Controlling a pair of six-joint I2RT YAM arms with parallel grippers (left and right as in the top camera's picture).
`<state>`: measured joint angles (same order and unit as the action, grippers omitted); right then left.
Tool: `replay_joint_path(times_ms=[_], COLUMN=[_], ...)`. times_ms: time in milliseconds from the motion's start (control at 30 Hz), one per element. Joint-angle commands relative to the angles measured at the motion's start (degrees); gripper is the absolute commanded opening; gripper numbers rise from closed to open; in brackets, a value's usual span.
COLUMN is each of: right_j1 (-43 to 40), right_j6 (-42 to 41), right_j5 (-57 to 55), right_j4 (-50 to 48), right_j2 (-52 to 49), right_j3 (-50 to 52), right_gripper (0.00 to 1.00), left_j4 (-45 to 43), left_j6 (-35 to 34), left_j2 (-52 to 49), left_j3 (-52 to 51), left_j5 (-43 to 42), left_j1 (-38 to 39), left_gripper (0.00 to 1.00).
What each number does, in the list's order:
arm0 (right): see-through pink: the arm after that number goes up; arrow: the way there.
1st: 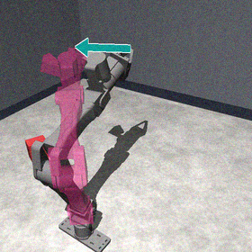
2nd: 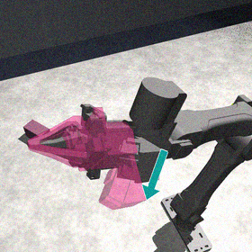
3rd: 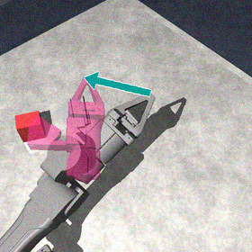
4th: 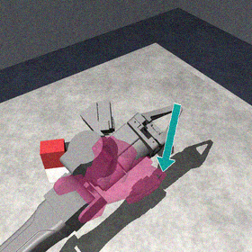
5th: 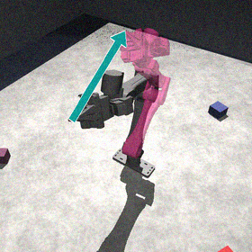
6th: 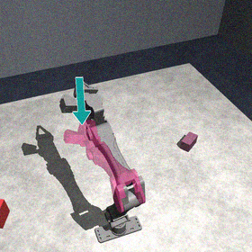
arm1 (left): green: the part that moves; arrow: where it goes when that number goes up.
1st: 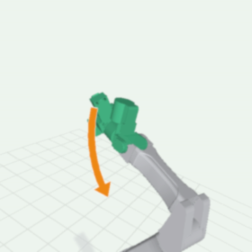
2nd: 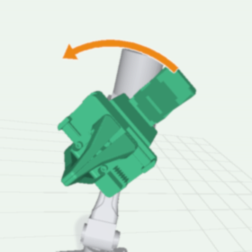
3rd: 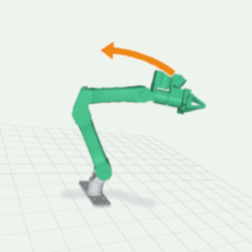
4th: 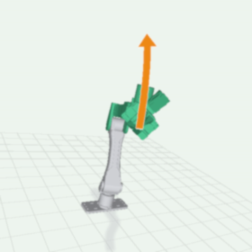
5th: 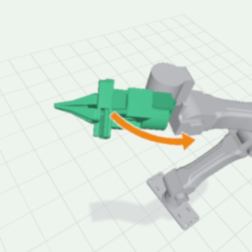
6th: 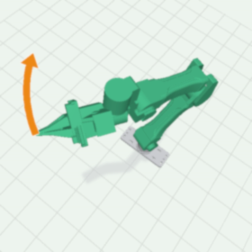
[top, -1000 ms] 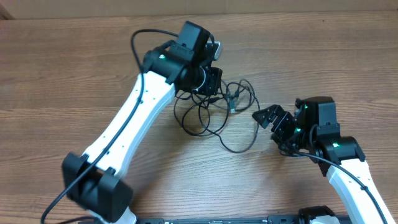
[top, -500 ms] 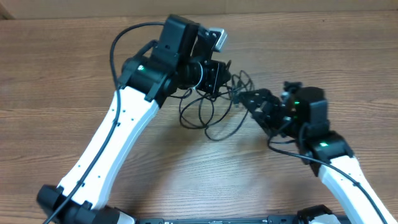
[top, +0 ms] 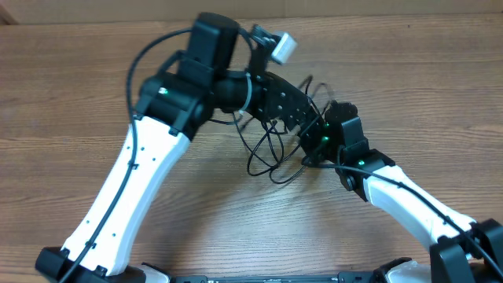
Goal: Untangle cables
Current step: 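Lift the grasped strand with the left gripper and pull it up-left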
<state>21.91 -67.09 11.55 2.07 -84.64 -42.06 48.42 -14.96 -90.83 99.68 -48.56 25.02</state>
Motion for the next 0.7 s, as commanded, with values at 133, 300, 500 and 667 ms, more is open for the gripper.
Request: replay_joint_path(times_ms=[133, 300, 500, 667], right_j1=[-11.8, -18.5, -28.4, -35.8], right_j6=[7.2, 13.8, 16.6, 24.2], right_j5=[-5.5, -6.7, -7.6, -7.5], right_j4=[9.0, 14.9, 21.0, 23.5], right_j2=[0.3, 0.3, 0.5, 0.6], right_j3=[-0.3, -0.3, -0.4, -0.5], right_gripper=[0.99, 0.98, 0.98, 0.98], left_j4=[-0.3, -0.3, -0.3, 0.0], left_j6=[1.7, 1.7, 2.1, 3.8], left_j2=[9.2, 11.0, 11.1, 11.1], left_j3=[1.1, 1.1, 1.1, 1.1], left_j5=[-3.9, -5.0, -4.9, -0.2], left_j1=[-15.6, -22.8, -28.1, -31.4], left_gripper=[0.04, 0.04, 0.04, 0.04])
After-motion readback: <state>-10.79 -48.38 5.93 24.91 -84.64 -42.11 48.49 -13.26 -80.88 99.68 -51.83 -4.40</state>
